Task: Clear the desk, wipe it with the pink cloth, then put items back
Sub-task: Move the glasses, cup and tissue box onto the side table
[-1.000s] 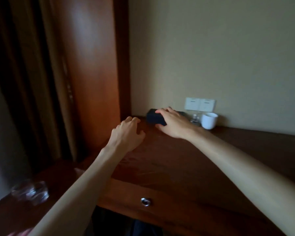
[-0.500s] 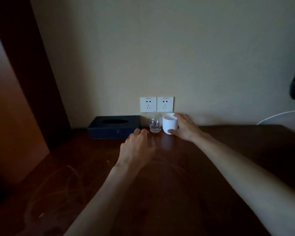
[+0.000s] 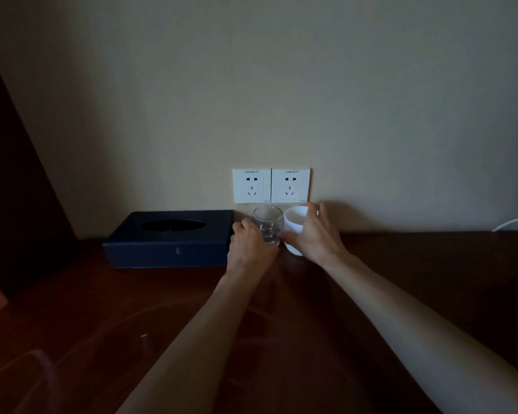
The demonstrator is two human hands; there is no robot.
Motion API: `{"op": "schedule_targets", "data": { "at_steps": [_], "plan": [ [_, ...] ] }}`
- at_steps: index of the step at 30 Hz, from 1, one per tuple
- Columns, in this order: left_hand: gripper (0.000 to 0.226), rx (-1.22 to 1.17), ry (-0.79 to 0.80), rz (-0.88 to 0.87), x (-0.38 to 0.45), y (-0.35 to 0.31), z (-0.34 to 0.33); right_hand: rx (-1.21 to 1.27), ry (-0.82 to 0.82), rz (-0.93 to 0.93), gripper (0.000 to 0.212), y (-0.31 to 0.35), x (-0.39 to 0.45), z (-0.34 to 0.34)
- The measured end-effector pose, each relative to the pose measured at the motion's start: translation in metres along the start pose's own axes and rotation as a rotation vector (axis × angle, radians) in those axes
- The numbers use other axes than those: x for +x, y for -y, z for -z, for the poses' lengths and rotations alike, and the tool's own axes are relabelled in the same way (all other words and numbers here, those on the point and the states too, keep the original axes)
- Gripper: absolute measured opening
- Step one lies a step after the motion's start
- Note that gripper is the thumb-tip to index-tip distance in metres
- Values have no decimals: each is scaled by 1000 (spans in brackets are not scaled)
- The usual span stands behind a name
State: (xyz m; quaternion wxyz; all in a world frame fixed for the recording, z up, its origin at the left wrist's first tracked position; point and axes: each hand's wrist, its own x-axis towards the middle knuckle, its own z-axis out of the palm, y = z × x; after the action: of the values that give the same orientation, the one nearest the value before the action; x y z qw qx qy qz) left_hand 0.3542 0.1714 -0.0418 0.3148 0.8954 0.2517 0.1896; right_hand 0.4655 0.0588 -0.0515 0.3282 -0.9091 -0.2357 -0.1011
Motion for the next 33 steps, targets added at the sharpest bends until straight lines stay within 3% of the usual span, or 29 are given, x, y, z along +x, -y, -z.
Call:
{"op": "schedule_targets", "data": {
  "at_steps": [3,9,15,23,28,33],
  "plan": [
    [85,-22,-16,35,24,-2,-17,4,-29,27,86,-4,2,-4],
    [76,-43,-87,11,43,-1,-37,6,-49,34,82,-6,3,-8],
    [77,36,-81,-4,29,-10,-22,14,49,-19,91,10,-5,15],
    [87,383,22,-182,-43,-41,104,50,142,97,98,75,-82,97],
    [96,474,-50,-221,-115,-47,201,51,213,276,91,145,-139,146],
    [102,581,-136,-131,-203,-25,283,40,271,488,97,223,-206,159]
  ]
}}
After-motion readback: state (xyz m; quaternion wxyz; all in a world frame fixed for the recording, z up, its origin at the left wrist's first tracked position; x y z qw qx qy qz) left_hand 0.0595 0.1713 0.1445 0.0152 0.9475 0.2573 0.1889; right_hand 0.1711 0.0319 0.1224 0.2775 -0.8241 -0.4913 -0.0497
